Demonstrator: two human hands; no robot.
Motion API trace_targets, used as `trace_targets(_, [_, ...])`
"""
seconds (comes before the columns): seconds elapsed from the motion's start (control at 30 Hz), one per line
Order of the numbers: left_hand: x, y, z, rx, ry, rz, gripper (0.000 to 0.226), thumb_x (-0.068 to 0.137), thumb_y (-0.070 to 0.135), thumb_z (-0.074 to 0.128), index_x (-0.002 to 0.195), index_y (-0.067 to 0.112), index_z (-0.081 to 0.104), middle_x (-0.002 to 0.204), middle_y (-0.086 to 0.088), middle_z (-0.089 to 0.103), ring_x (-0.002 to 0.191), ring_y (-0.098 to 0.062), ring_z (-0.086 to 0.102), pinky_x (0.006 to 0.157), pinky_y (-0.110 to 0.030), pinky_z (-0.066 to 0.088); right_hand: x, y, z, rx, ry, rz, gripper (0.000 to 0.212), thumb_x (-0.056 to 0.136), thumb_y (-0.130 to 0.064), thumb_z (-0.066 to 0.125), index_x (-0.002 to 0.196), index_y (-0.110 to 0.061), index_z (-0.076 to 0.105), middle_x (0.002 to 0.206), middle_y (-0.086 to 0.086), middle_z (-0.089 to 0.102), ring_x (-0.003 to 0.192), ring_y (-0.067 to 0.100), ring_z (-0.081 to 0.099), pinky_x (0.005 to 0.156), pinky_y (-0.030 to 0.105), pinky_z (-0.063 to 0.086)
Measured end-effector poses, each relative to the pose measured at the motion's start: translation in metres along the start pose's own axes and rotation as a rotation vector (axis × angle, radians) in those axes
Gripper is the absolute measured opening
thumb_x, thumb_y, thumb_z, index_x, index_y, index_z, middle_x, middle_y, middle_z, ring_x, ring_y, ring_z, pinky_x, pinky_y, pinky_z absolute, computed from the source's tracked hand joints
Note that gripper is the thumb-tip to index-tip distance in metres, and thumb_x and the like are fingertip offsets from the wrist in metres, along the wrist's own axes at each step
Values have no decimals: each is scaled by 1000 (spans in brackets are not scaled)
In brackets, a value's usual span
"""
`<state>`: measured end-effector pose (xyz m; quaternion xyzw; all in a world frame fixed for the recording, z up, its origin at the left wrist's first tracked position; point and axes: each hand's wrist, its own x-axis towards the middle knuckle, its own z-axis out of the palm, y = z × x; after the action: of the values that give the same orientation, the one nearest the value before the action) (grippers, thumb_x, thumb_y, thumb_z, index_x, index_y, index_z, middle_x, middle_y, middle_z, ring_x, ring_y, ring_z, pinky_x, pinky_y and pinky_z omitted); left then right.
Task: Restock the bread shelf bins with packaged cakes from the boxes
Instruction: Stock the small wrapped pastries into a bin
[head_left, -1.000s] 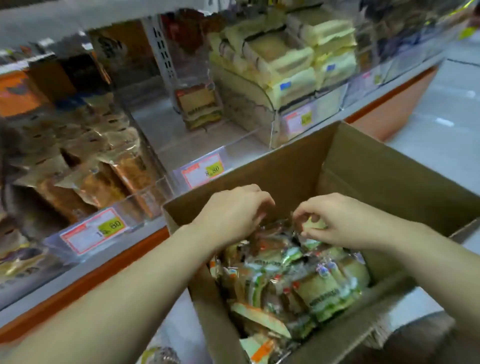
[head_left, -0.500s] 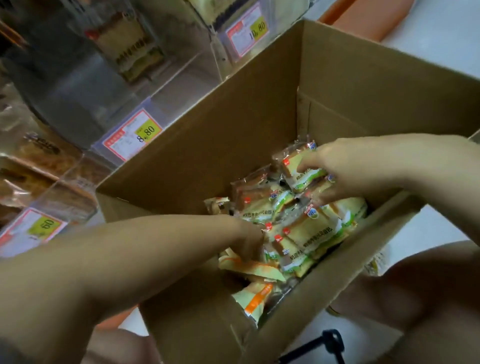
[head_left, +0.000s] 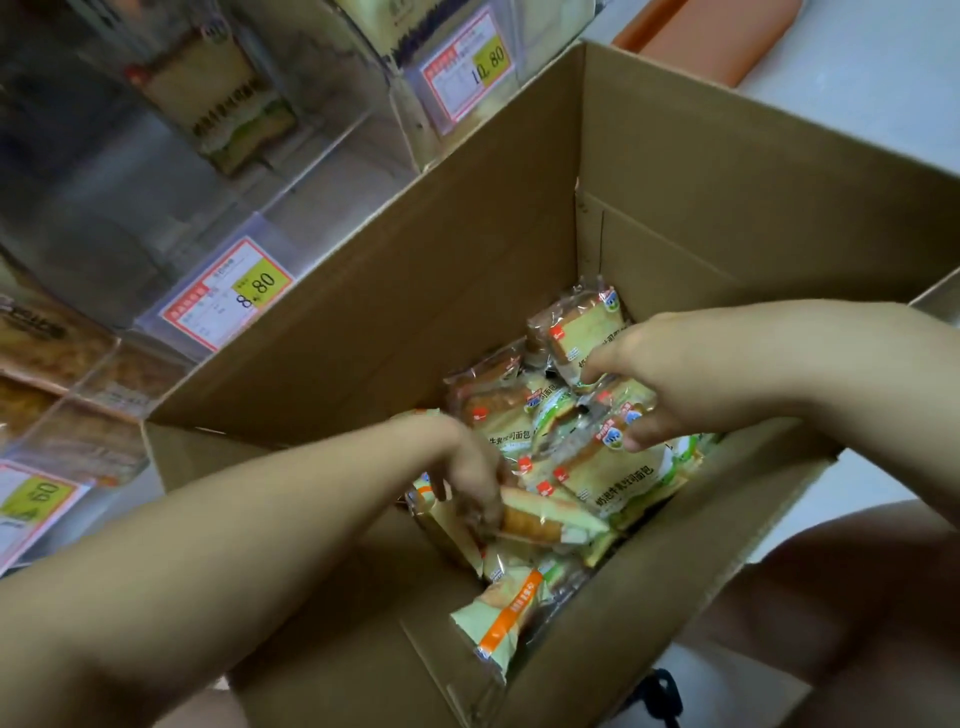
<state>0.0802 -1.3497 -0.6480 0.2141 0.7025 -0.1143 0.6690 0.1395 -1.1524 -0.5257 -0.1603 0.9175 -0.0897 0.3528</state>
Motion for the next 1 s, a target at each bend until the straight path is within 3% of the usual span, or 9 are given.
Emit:
trace_targets(0.13, [-57, -3, -41, -531, 25, 389, 35, 84, 17, 67, 118, 21, 59, 109, -4, 63, 91, -14, 60, 81, -31, 48, -2, -5, 0, 42, 21, 12, 69, 79, -47, 70, 138, -30, 39, 123, -6, 56, 107, 15, 55, 90, 29, 46])
trace_targets(0.23, [-70, -9, -48, -618, 29, 542, 56, 81, 22, 67, 133, 10, 49, 127, -18, 54, 110, -27, 53, 99, -52, 38, -3, -4, -5, 82, 108, 26, 59, 77, -45, 73, 128, -33, 47, 89, -16, 51, 80, 4, 51, 75, 27, 45])
trace_targets(0.3, [-73, -16, -47, -643, 25, 605, 60, 82, 27, 66, 137, 12, 47, 135, -21, 50, 114, -30, 51, 101, -56, 36, -3, -3, -8, 70, 226, 26, 52, 79, -43, 72, 125, -33, 50, 86, -17, 47, 80, 6, 49, 73, 27, 45])
trace_targets(0.37, [-72, -24, -44, -804, 67, 613, 60, 81, 43, 67, 133, 18, 52, 128, -12, 58, 112, -22, 56, 99, -45, 43, -3, -3, -10, 73, 298, 51, 51, 80, -43, 71, 126, -34, 50, 84, -16, 42, 83, 10, 48, 71, 28, 43])
trace_targets(0.47, [-58, -34, -37, -1106, 285, 433, 44, 84, 63, 52, 100, 23, 62, 97, -1, 66, 88, -14, 62, 83, -33, 46, -4, -2, -10, 55, 274, 131, 52, 81, -44, 70, 128, -32, 50, 78, -14, 36, 81, 14, 47, 66, 26, 39])
trace_targets(0.57, [-33, -44, -19, -500, 437, 126, 20, 94, 35, 56, 92, 18, 64, 100, -12, 66, 75, -17, 55, 68, -30, 43, -4, 0, -10, 46, 263, 167, 49, 79, -45, 71, 123, -31, 53, 73, -16, 33, 79, 16, 46, 67, 25, 38])
trace_targets(0.7, [-3, -41, 22, 322, 200, -131, 44, 87, 23, 68, 129, 15, 57, 128, -6, 59, 111, -22, 57, 82, -27, 42, -3, 1, -9, 50, 249, 172, 49, 80, -47, 70, 123, -31, 53, 75, -13, 35, 80, 16, 47, 68, 26, 40])
trace_targets(0.8, [4, -37, 31, 478, 270, -145, 47, 89, 13, 63, 135, 13, 51, 134, -9, 52, 119, -26, 52, 87, -29, 42, -3, 2, -7, 10, 225, 169, 50, 80, -47, 70, 123, -30, 53, 85, -8, 42, 82, 17, 47, 69, 27, 40])
trace_targets(1.0, [-6, -28, 16, 419, 332, -169, 34, 92, 9, 56, 126, 7, 55, 124, -12, 57, 110, -28, 57, 78, -30, 44, -2, 5, -8, 14, 202, 154, 54, 81, -47, 69, 127, -29, 51, 88, -8, 43, 84, 16, 47, 70, 25, 39])
